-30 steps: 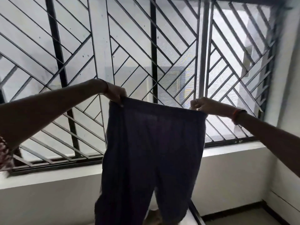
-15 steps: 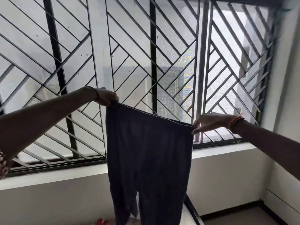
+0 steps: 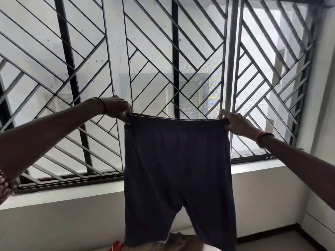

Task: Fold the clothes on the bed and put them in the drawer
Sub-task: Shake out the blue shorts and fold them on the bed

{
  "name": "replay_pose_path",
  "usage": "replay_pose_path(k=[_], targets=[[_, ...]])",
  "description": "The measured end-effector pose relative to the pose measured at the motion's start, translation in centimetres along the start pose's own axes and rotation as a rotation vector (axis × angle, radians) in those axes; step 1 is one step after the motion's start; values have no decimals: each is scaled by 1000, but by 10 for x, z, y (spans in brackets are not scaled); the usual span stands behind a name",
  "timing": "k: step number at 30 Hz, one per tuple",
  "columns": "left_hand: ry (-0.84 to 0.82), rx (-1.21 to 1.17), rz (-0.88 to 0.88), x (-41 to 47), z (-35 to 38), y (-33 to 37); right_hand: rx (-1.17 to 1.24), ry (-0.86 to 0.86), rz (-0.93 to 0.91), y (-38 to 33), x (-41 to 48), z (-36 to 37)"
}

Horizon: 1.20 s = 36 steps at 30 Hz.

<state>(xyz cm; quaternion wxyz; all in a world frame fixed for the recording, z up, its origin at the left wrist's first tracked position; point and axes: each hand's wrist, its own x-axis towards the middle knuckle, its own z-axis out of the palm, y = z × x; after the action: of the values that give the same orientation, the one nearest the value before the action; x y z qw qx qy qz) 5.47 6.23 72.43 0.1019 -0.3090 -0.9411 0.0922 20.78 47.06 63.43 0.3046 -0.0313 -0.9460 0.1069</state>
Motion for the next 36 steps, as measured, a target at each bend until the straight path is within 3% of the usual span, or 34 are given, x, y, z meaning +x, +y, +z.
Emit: replay_pose_path(k=[4,9,13,18,23,26,29,33,36], targets=[[135,37,55,-6,-2,0,-34,-1,-28,6,0,-5],[240,91,-5,-16,0,19,-66,-20,57,5,-5,-11],[308,-289,-49,-13,20,30,-25,1,108,9,-8,-6],[426,-766,16,-21,44,30,517,125,85,3,-17,-3],[366,-1107,-105,-42,67,28,838,180,270,14,-35,9],[335,-1291,-91,-51,77,36,1045,204,338,6,-45,17],[288,-1499,-111,-59,87,41,1100,277,308,-2,-57,22],[290,-1634,-121,-62,101,48,971,336,274,-8,-62,28],[319,-1735,-125,-67,105,49,1046,261,282,-13,-63,30]])
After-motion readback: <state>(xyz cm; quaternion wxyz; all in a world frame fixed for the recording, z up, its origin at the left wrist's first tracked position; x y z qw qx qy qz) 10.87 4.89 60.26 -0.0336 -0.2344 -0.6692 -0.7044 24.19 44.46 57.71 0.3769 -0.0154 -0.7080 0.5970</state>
